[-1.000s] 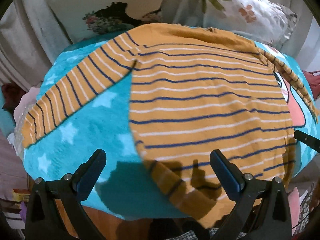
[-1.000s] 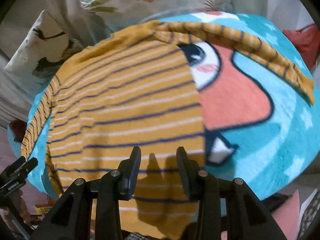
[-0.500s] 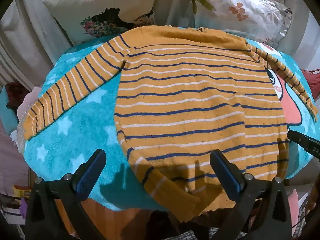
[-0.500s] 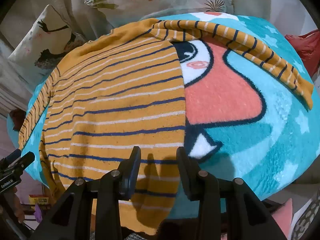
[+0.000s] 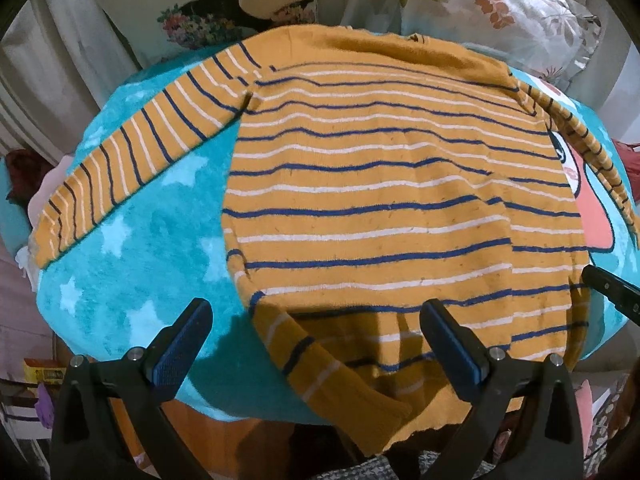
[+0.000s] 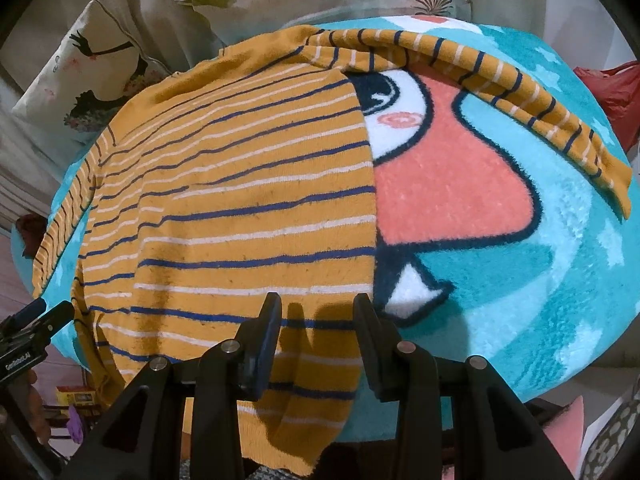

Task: Fold small clothes
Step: 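Move the left gripper to the sweater hem corner and grasp it, then lift and pull the hem with the left gripper to straighten the body, then lower the hem onto the blanket and open the left gripper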

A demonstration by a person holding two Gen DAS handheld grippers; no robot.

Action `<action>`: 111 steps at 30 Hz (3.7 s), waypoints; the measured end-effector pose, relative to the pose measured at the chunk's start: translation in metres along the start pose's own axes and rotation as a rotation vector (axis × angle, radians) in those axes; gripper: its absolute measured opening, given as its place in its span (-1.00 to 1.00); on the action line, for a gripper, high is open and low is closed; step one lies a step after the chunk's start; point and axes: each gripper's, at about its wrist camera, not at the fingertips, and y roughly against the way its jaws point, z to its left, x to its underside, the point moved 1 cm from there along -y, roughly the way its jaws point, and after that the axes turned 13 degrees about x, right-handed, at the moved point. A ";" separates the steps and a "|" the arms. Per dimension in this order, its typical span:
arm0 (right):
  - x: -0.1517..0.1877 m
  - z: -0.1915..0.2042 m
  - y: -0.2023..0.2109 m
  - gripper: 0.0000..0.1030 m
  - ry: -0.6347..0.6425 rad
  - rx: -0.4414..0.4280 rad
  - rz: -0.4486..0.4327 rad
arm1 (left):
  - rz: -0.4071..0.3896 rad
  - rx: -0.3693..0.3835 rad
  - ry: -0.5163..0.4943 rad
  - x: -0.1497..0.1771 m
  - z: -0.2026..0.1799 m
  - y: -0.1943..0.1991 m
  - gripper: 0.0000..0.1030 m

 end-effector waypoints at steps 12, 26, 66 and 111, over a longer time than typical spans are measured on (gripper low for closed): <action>-0.003 0.002 -0.015 -0.17 -0.009 0.022 0.033 | 0.102 0.039 0.060 0.007 0.019 -0.042 1.00; -0.003 0.005 -0.018 -0.09 -0.008 0.019 0.033 | 0.143 0.072 0.117 0.017 0.033 -0.059 1.00; 0.092 -0.033 0.015 -0.84 -0.138 -0.412 0.105 | -0.004 0.328 0.418 0.097 0.079 0.010 -0.84; -0.014 0.103 0.052 -0.40 0.068 -0.148 -0.074 | -0.217 0.010 0.016 -0.033 0.093 0.097 0.32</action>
